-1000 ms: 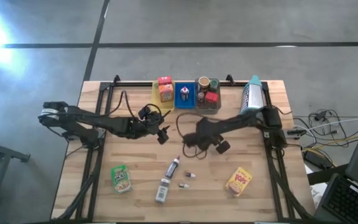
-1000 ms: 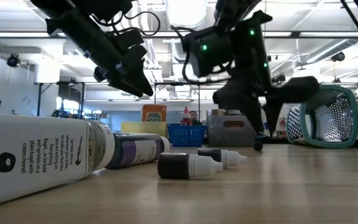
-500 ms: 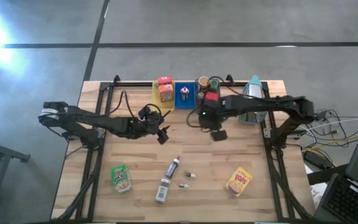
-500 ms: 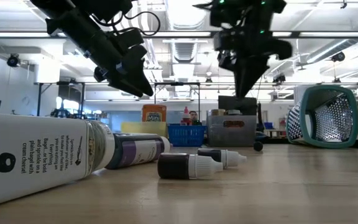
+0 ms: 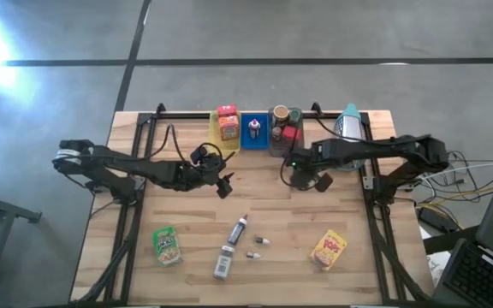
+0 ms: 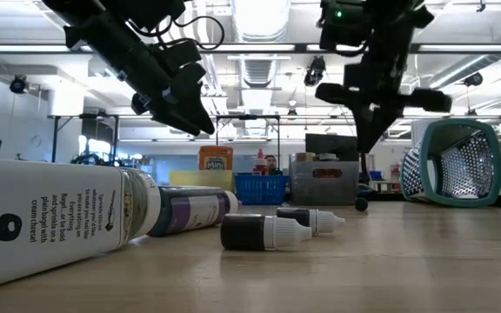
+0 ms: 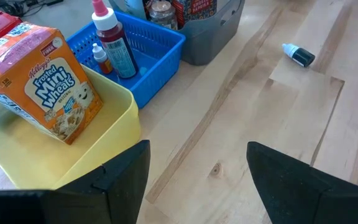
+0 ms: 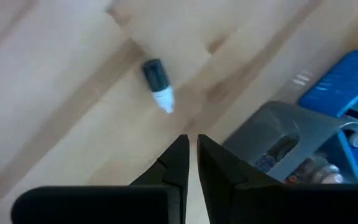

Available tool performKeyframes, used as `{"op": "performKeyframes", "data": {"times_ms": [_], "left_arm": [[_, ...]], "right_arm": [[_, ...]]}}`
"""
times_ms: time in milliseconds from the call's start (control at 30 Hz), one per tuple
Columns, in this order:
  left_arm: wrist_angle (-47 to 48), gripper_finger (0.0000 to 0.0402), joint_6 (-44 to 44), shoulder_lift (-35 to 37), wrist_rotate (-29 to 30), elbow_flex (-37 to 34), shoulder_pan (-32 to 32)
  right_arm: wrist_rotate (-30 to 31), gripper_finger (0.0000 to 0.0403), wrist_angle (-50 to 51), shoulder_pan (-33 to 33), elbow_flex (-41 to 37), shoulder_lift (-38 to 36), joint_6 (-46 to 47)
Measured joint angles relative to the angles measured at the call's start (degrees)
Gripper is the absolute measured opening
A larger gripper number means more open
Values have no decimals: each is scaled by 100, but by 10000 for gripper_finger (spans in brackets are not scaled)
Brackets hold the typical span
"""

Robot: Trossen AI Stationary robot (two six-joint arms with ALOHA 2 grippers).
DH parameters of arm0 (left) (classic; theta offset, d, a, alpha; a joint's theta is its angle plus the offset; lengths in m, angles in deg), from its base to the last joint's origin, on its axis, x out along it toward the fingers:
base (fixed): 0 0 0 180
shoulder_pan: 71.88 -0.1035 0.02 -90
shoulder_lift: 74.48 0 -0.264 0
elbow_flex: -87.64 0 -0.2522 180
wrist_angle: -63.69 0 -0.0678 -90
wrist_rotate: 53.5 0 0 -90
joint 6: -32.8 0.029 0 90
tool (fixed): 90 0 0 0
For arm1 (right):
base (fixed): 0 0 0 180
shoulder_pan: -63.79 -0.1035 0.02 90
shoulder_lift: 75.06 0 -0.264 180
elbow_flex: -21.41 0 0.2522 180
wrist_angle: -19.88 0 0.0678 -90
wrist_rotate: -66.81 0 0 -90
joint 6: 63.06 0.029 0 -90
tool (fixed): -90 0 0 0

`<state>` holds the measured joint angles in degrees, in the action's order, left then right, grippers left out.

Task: Pick & Place Kitchen Items
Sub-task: Put the small blue food coloring bottle into the blue bin

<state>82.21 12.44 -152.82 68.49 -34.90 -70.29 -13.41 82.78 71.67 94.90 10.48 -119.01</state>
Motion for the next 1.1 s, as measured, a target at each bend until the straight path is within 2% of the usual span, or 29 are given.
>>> {"op": "performKeyframes", "data": {"times_ms": [133, 433, 600, 767, 1100], "left_arm": [[-1, 273, 0, 0, 0, 0, 0], [-1, 273, 0, 0, 0, 0, 2], [0, 273, 0, 0, 0, 0, 1], [1, 273, 0, -1, 0, 0, 0], [1, 273, 0, 0, 0, 0, 0]], "right_arm": [[90, 48, -284, 7, -158, 86, -66], [104, 153, -354, 2, -188, 518, -483], [105, 184, -527, 4, -188, 935, -581], [117, 184, -575, 4, -176, 1249, -662], [133, 134, -798, 4, -186, 1439, -731]]}}
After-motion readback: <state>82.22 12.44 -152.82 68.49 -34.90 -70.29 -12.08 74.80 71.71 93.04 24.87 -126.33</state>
